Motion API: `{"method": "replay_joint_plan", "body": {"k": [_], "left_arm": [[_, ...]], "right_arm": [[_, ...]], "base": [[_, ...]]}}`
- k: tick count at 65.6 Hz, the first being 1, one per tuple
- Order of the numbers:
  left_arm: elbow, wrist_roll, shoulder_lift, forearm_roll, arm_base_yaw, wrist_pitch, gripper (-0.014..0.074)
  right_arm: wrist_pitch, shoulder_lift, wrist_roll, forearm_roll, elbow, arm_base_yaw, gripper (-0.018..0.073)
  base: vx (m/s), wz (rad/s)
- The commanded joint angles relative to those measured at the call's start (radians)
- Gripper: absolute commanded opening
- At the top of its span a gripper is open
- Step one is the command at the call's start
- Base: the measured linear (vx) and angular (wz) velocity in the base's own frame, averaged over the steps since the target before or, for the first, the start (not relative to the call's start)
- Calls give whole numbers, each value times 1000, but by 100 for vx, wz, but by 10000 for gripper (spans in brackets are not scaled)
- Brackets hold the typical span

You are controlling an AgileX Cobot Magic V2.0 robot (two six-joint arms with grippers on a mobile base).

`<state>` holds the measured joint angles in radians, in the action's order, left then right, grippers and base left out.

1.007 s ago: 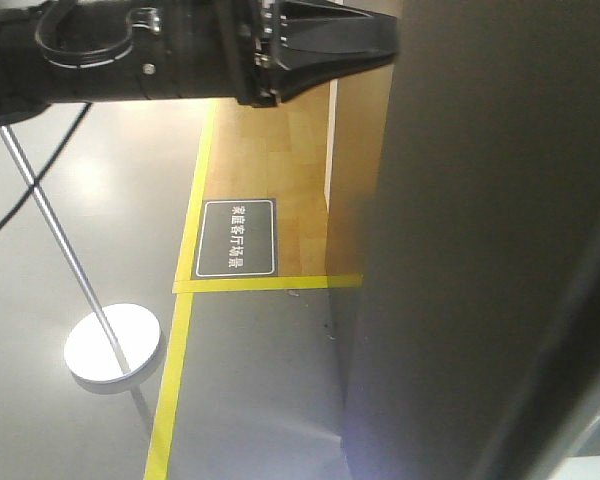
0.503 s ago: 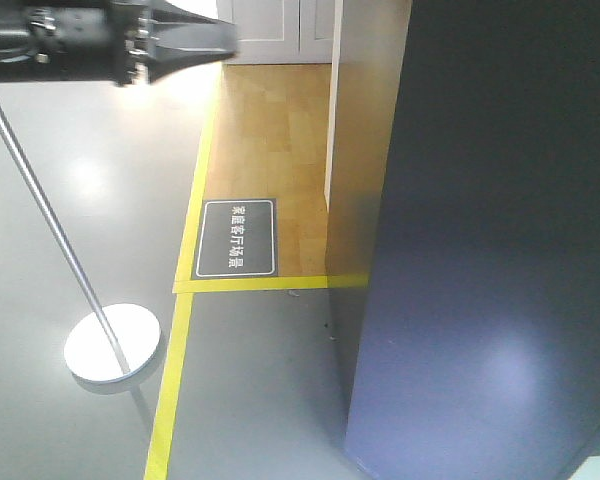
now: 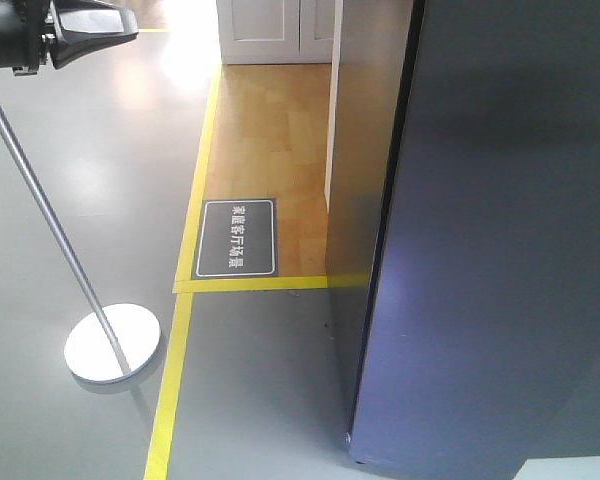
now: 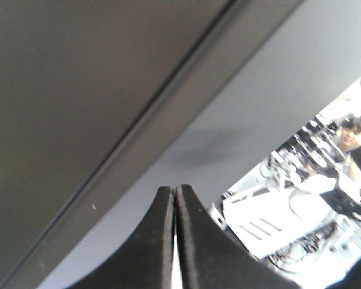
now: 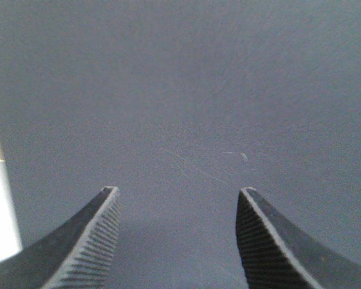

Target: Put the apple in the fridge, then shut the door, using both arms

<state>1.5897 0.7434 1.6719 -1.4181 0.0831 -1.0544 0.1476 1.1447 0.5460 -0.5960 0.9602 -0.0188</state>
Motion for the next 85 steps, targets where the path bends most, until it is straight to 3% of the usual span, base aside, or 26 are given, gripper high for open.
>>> {"method": "replay_joint_plan", "body": {"k": [1,29,52,72,85], "left_arm": [[31,-9,-46,-61,4,25,-6],[31,-8,-45,17,4,87,-6],[31,-9,-45,34,7,174,-6],[31,-10,-45,105,7,232,-6],[31,-54,-45,120,7,277,-6]], "right_arm": [[83,68,9,4,97,-2,431],[88,320,9,-45,321,-12,431],[56,439,10,-57,448,-42,431],[-148,591,10,-44,676,-42,431],[-269,622,47,-34,752,-41,428]], "base": [[0,0],[0,0],[0,0],[-1,-2],[0,-1]]}}
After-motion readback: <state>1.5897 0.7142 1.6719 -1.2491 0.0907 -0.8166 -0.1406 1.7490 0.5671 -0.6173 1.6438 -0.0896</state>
